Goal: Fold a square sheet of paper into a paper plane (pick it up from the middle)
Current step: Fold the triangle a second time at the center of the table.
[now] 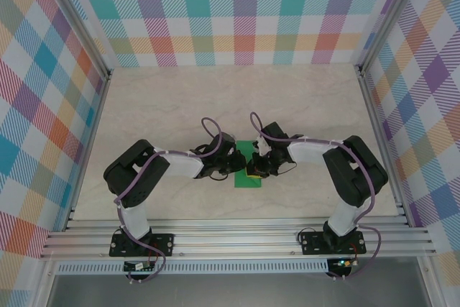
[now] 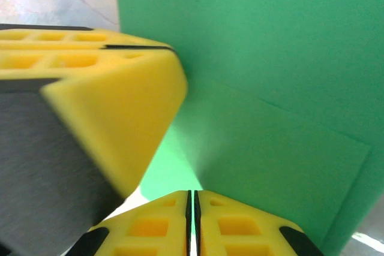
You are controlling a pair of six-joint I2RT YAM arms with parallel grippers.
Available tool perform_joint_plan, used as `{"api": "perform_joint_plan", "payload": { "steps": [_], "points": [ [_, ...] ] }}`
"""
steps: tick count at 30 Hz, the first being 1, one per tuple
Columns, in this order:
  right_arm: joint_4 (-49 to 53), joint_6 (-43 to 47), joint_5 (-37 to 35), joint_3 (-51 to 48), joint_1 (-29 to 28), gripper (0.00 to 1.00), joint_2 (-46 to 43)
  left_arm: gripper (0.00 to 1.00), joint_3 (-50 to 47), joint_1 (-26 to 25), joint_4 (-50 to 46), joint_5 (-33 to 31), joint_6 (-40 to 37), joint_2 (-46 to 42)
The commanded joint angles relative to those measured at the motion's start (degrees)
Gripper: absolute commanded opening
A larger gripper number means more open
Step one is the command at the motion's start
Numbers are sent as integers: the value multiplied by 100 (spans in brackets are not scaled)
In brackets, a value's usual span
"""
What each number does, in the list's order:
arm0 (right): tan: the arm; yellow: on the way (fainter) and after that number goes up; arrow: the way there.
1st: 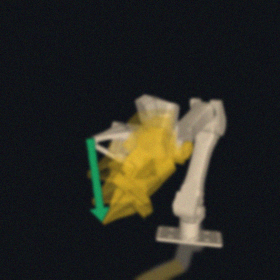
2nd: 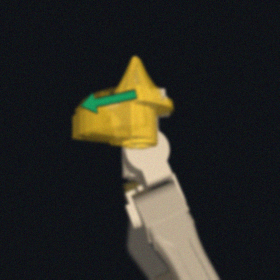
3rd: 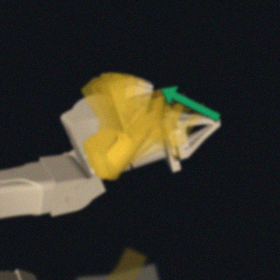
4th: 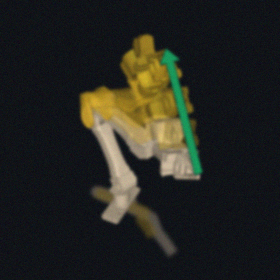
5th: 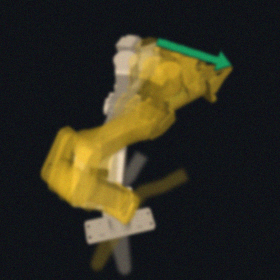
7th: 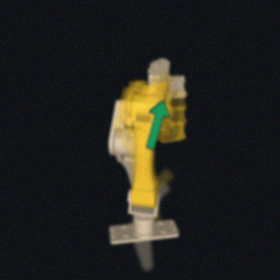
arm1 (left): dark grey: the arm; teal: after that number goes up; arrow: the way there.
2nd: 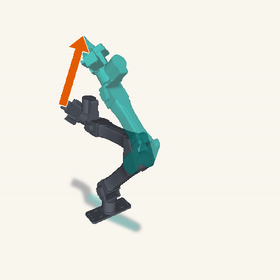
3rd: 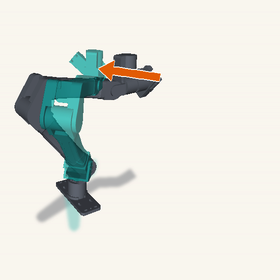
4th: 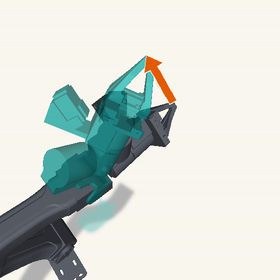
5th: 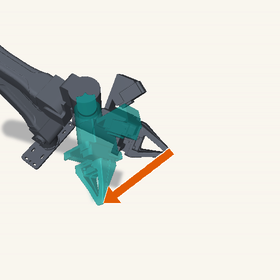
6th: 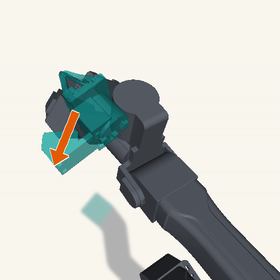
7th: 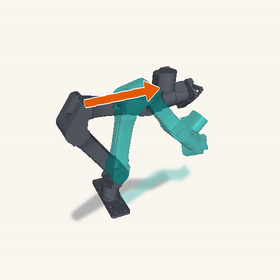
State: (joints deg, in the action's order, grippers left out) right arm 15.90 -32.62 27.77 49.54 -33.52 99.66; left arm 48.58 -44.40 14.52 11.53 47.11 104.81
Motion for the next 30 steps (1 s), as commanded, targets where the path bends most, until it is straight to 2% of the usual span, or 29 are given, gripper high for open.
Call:
{"api": "perform_joint_plan", "payload": {
  "steps": [1, 14, 30],
  "points": [
    [23, -47, -228, -178, -94, 12, 212, 13, 3, -18, -73, -19, 41, 48],
    [492, 142, -308, -406, -93, 14, -352, 12, -3, -18, -242, -184, 78, 78],
    [234, 35, -63, -1282, 237, 15, -858, 11, -22, -19, -327, -216, 151, 188]
  ]
}}
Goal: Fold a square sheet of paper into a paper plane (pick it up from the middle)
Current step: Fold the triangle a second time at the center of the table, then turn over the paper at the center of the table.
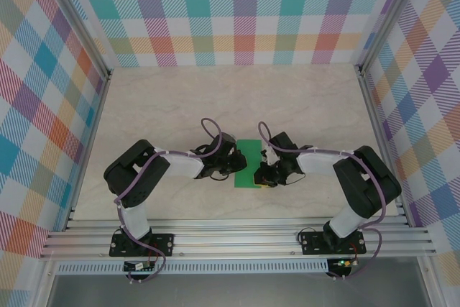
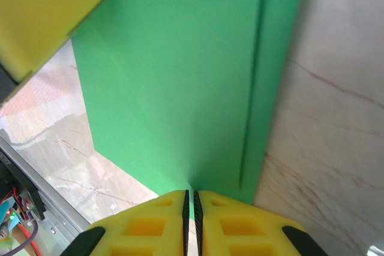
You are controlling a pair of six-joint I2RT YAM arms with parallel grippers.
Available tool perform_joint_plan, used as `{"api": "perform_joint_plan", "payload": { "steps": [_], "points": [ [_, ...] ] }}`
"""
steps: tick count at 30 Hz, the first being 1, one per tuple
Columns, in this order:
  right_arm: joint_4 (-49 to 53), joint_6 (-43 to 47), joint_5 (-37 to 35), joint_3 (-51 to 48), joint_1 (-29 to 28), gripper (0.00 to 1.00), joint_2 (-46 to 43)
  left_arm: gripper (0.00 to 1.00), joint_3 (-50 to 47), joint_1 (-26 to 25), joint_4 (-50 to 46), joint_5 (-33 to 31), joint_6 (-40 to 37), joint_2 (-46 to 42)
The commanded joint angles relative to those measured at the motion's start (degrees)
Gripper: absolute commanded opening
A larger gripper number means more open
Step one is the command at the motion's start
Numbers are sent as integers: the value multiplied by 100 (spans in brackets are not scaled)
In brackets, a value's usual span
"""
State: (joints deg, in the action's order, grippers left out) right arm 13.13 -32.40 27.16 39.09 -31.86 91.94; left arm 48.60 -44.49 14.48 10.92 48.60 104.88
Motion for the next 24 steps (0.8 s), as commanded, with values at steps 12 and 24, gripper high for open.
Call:
{"api": "perform_joint_plan", "payload": {
  "steps": [12, 24],
  "points": [
    [782, 76, -110, -339, 237, 19, -841, 14, 42, -36, -213, 102, -42, -136],
    [604, 170, -355, 426, 408, 48, -384, 23, -12, -81, -734, -164, -236, -1114]
  ]
}}
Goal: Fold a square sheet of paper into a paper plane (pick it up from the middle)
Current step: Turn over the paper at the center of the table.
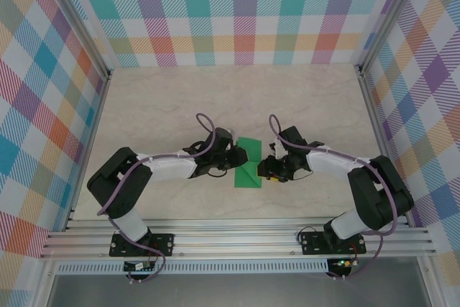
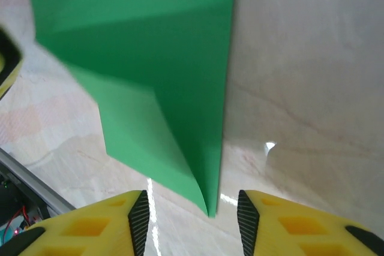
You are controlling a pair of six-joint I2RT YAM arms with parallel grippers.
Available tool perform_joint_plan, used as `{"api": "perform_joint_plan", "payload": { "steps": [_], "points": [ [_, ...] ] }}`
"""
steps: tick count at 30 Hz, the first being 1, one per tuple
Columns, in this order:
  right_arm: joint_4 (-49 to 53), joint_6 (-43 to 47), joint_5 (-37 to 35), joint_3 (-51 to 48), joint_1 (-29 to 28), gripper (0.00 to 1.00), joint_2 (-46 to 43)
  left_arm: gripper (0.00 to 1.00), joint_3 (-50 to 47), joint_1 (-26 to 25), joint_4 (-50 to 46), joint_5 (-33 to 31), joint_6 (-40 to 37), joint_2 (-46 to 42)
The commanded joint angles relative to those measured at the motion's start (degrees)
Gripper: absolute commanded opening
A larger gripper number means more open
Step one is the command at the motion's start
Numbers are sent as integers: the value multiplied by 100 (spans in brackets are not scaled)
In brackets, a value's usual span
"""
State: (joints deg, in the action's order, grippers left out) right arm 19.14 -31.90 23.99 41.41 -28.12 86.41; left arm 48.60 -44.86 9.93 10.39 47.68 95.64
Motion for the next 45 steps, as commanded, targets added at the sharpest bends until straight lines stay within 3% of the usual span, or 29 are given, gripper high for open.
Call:
{"api": "perform_joint_plan", "payload": {
  "steps": [1, 12, 23, 34, 45],
  "points": [
    [-4, 118, -53, 230, 42, 50, 218, 23, -41, -45, -271, -95, -140, -209],
    [-236, 80, 145, 365, 114, 49, 609, 20, 78, -127, -147, 260, -259, 6],
    [-353, -35, 169, 379, 125, 50, 631, 16, 279, -128, -416, 52, -94, 697],
    [-532, -124, 372, 429, 120, 50, 840, 16, 199, -137, -497, -21, -91, 737],
    [-818, -264, 746, 362, 126, 38, 912, 16, 251, -129, -532, -7, -98, 755]
  ]
}}
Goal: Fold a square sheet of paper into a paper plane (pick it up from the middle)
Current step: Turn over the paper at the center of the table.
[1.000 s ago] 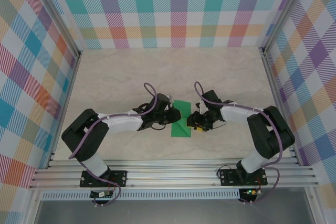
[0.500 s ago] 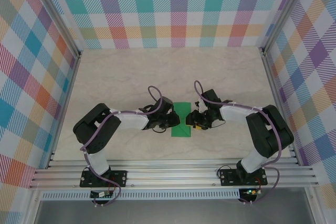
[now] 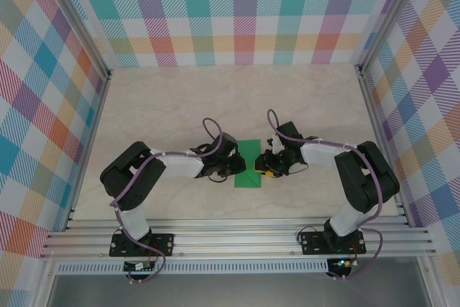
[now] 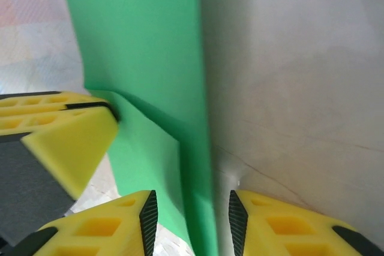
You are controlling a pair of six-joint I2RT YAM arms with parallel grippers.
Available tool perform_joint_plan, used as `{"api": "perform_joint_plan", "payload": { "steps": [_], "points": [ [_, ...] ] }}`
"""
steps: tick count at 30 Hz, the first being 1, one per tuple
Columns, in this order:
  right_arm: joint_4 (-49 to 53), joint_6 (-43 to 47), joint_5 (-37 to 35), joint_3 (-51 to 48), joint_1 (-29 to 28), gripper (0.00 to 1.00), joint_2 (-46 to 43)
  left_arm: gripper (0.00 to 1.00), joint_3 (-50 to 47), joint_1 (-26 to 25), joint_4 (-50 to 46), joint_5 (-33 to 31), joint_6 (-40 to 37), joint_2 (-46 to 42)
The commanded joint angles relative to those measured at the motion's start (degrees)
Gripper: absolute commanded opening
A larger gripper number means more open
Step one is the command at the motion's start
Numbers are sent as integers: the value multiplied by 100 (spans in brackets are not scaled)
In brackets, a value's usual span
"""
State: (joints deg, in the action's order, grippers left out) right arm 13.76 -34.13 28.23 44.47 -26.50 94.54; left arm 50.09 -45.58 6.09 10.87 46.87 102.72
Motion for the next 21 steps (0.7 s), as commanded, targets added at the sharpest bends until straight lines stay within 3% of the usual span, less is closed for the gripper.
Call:
{"api": "perform_joint_plan", "payload": {
  "steps": [1, 12, 21],
  "points": [
    [-291, -50, 341, 54, -40, 38, 103, 16, 101, -59, -147, -53, -19, 55],
    [-320, 14, 344, 6, -44, 37, 47, 16, 115, -57, -133, -34, -11, 47],
    [-451, 171, 552, -116, -40, 24, 47, 16, 89, -63, -22, -25, 76, -55]
  ]
}}
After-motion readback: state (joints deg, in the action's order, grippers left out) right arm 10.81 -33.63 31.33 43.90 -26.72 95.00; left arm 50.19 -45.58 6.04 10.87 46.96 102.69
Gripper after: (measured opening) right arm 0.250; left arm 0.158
